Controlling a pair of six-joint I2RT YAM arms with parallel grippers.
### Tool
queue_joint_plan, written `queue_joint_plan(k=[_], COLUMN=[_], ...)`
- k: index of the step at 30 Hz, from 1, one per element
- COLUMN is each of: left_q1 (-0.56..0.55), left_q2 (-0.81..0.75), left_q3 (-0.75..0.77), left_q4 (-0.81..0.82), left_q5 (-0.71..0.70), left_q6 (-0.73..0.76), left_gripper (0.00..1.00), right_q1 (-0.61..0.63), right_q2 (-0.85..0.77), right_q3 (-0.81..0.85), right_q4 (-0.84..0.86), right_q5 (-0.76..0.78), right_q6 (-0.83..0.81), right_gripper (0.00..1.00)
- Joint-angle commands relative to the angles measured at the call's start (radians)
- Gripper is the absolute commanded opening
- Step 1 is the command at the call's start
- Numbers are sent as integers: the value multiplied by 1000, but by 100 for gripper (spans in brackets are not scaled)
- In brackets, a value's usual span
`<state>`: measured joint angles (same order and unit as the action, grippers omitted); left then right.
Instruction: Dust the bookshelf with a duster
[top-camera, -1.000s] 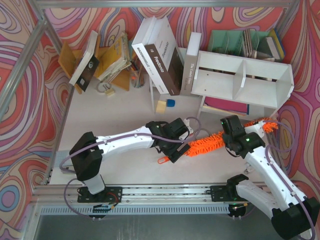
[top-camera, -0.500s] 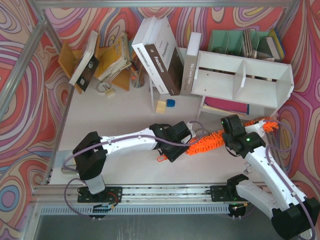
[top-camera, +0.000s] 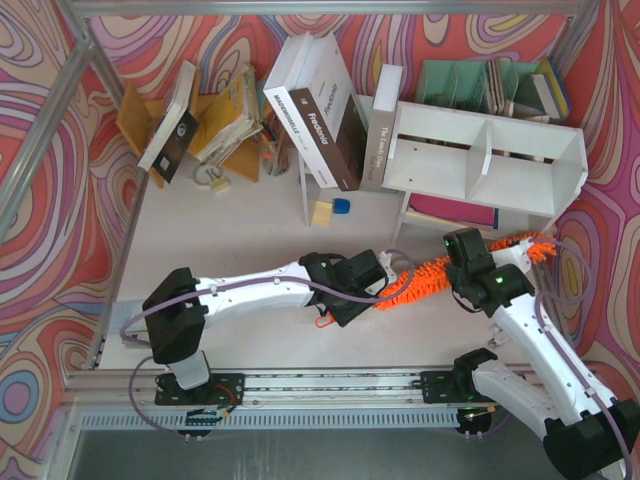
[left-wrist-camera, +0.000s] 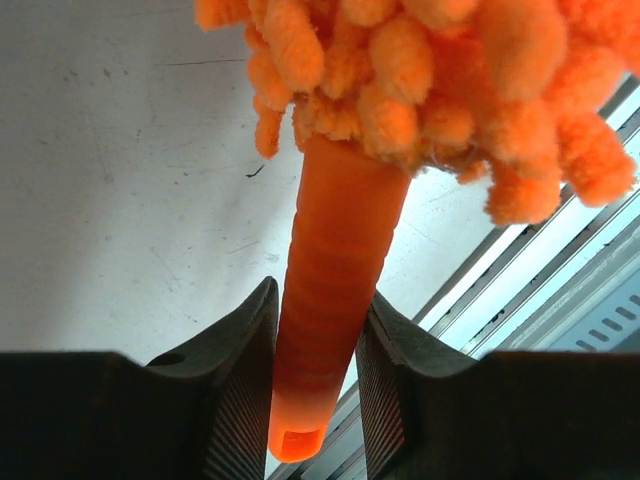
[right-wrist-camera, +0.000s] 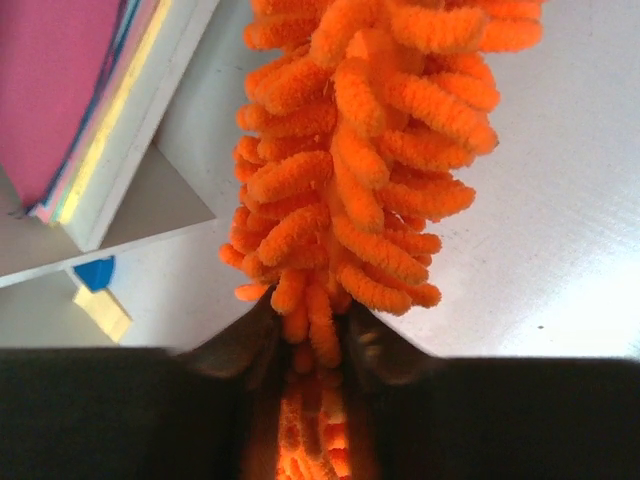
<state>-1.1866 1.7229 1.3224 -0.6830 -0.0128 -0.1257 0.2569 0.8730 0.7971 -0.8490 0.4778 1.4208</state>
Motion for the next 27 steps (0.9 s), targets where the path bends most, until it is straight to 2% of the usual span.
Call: queue_joint_plan(k=[1,4,9,19,27], left_q1=[-11,-23,-45,-98,-112], left_q2=[-69,-95,-135,-262,-433], left_q3=[31,37,41,40,-15], left_q4=[-63,-86,-113,-144,-60], left_q5=[-86,-106,-126,-190,-256], left_q6=[-26,-26,-27,-45,-74], left_gripper=[3,0,0,0,0], right_q1=[4,4,4,4,4], right_q2=[-32,-46,-65,-74,-80], right_q3=[55,84,177,390,478], right_q4=[-33,-50,-100,-135,-74], right_q5=[63,72,108,206,215], right_q6=[-16,-47,-94,-250,-393], right_gripper=[37,57,74,79,81])
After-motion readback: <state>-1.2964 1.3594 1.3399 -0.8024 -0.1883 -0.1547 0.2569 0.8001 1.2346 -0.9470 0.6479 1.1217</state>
